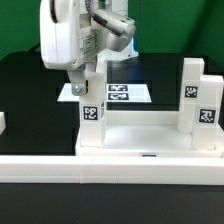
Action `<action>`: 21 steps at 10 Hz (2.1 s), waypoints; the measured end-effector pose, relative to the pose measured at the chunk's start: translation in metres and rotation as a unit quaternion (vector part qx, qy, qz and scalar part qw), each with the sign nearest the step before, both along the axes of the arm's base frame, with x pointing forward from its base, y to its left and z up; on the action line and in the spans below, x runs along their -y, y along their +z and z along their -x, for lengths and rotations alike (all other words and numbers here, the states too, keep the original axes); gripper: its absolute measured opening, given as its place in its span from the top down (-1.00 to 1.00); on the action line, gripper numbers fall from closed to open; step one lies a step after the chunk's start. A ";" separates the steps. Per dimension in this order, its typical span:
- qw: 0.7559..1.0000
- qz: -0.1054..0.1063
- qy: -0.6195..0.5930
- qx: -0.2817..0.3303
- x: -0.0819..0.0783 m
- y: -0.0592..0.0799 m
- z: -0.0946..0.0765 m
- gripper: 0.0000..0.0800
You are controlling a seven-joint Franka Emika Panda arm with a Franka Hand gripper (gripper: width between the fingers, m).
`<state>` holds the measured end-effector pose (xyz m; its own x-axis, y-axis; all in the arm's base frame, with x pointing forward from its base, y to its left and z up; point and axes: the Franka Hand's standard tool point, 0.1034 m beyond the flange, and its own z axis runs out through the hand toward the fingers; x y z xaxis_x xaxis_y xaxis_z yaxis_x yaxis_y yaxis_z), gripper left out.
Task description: Assemble desk
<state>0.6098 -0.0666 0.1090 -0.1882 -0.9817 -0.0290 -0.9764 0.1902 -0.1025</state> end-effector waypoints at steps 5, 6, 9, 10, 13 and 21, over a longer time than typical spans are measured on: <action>0.990 0.013 0.143 -0.001 -0.011 0.001 -0.002 -0.60; 0.985 0.016 0.175 -0.001 -0.010 0.001 -0.002 -0.62; 0.951 0.033 0.307 -0.002 -0.013 0.001 -0.002 -0.62; 0.933 0.041 0.358 -0.004 -0.015 0.001 -0.002 -0.62; 0.873 0.056 0.484 -0.007 -0.023 0.001 -0.003 -0.62; 0.693 0.084 0.716 -0.015 -0.016 0.001 -0.003 -0.33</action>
Offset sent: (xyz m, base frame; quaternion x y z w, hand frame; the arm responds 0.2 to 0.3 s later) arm -0.0010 0.0140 0.0050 -0.0108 0.0335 -0.2030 0.9785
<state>0.6124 -0.0505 0.1103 0.9844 -0.1509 0.0905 -0.1533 -0.9880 0.0190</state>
